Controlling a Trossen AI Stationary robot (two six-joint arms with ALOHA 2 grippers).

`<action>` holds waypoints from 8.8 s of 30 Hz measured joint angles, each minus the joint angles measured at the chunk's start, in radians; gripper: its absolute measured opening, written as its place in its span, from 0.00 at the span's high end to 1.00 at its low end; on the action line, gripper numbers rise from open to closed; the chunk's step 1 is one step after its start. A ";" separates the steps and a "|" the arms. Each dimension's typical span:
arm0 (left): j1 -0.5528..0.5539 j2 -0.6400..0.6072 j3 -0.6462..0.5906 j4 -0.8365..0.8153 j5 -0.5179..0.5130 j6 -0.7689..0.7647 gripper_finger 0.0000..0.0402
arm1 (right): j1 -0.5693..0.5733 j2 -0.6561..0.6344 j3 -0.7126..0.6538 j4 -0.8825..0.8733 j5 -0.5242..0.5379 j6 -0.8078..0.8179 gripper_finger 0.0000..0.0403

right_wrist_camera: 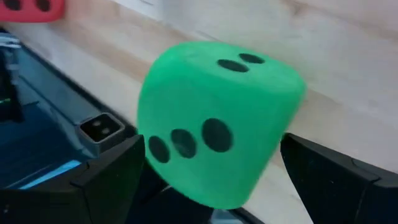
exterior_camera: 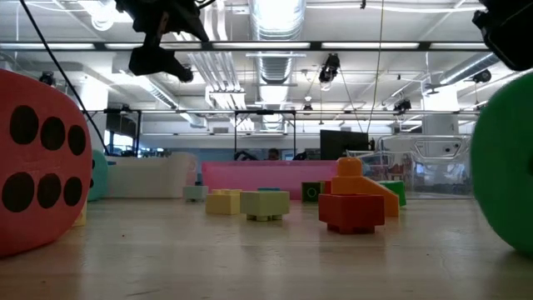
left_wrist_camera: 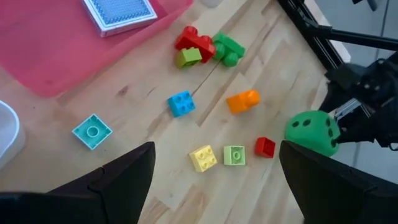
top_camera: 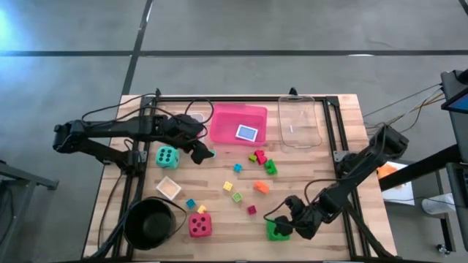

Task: Pick & Place Toys
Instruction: Put the green dice into the transparent bin, then put the orange game piece into the white bin

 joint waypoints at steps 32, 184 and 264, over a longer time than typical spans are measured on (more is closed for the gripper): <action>-0.010 0.000 -0.002 -0.003 0.036 0.007 0.14 | -0.002 0.039 -0.007 0.067 0.067 -0.048 0.61; -0.026 0.000 -0.003 -0.001 -0.007 -0.089 0.14 | -1.321 -0.039 0.475 -0.913 0.072 -1.534 0.24; -0.504 0.000 -0.008 0.141 -0.165 0.303 0.31 | -0.424 0.284 0.280 -0.355 0.104 -1.302 0.29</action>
